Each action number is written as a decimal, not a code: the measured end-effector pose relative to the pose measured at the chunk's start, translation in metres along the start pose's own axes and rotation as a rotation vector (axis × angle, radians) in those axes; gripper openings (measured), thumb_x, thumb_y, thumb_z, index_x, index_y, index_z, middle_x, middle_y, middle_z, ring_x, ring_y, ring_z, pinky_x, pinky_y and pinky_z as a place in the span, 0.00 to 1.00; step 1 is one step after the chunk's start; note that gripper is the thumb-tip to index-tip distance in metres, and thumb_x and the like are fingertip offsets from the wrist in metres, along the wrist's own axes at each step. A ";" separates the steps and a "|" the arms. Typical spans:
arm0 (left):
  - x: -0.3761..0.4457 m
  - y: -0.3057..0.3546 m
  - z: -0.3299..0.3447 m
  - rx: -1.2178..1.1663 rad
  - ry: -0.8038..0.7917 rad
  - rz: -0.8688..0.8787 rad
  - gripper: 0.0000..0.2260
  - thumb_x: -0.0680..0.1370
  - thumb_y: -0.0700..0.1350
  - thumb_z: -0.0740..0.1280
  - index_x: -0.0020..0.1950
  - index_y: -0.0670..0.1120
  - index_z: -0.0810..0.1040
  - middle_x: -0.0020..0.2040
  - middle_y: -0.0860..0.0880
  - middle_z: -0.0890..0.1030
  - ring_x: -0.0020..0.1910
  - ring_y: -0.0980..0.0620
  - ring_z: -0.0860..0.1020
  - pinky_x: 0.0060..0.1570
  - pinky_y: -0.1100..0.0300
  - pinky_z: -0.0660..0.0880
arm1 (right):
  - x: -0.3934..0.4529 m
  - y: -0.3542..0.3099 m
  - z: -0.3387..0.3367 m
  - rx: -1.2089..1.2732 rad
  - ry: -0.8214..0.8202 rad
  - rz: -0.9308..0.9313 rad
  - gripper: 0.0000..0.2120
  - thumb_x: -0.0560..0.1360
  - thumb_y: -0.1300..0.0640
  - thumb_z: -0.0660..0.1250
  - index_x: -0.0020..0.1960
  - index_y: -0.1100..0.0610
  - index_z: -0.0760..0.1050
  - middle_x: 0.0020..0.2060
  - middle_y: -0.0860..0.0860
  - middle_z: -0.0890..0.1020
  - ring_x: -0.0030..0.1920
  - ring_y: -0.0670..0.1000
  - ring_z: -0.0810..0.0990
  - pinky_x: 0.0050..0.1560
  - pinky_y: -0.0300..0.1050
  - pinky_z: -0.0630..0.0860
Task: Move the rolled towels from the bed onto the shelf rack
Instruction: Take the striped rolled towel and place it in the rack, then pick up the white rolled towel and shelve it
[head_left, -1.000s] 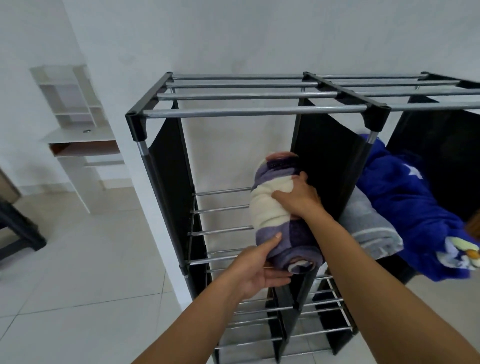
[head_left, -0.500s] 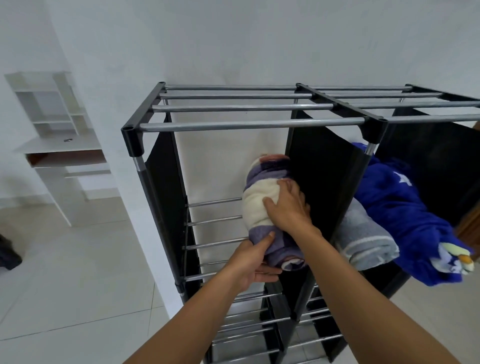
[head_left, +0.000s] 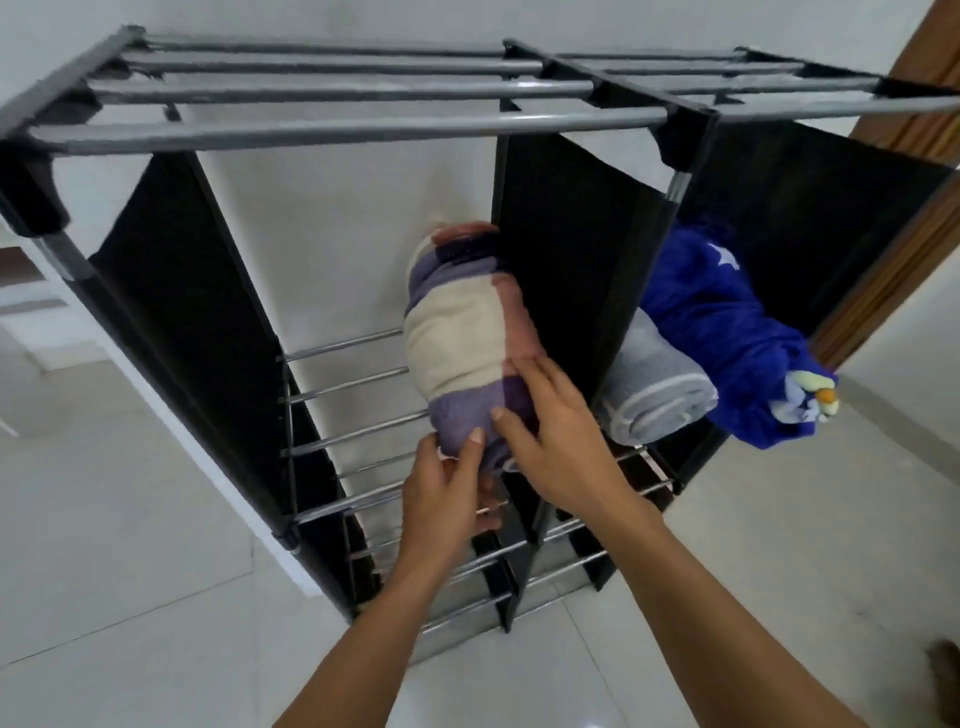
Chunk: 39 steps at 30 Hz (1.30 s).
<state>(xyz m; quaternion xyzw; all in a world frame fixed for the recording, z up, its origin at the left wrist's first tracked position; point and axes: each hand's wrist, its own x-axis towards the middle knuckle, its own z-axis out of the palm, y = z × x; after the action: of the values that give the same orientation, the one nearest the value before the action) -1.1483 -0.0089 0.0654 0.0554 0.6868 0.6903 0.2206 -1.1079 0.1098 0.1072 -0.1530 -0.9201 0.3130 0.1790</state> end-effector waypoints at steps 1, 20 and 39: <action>-0.008 -0.008 0.003 0.001 0.022 0.054 0.08 0.79 0.52 0.63 0.55 0.50 0.73 0.34 0.47 0.80 0.27 0.53 0.80 0.30 0.54 0.81 | -0.017 0.005 -0.003 0.021 0.004 0.025 0.28 0.76 0.53 0.63 0.74 0.56 0.61 0.74 0.53 0.63 0.73 0.52 0.63 0.72 0.45 0.61; -0.300 -0.148 0.274 1.243 -1.527 0.465 0.21 0.77 0.57 0.63 0.66 0.47 0.74 0.55 0.46 0.82 0.56 0.47 0.78 0.59 0.57 0.74 | -0.586 0.114 -0.119 0.357 0.482 1.440 0.22 0.73 0.47 0.67 0.66 0.51 0.71 0.58 0.50 0.79 0.58 0.50 0.78 0.58 0.44 0.73; -0.846 -0.304 0.355 1.253 -2.511 0.128 0.07 0.79 0.49 0.64 0.46 0.47 0.73 0.42 0.49 0.77 0.34 0.53 0.76 0.35 0.60 0.72 | -1.013 -0.006 -0.118 0.637 1.907 1.789 0.12 0.76 0.56 0.66 0.58 0.58 0.73 0.45 0.53 0.80 0.43 0.51 0.80 0.42 0.44 0.73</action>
<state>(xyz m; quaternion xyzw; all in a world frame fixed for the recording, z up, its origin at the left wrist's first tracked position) -0.1855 -0.0152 -0.0210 0.7456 0.2202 -0.2271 0.5865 -0.1581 -0.2320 -0.0389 -0.8053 0.0896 0.2925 0.5079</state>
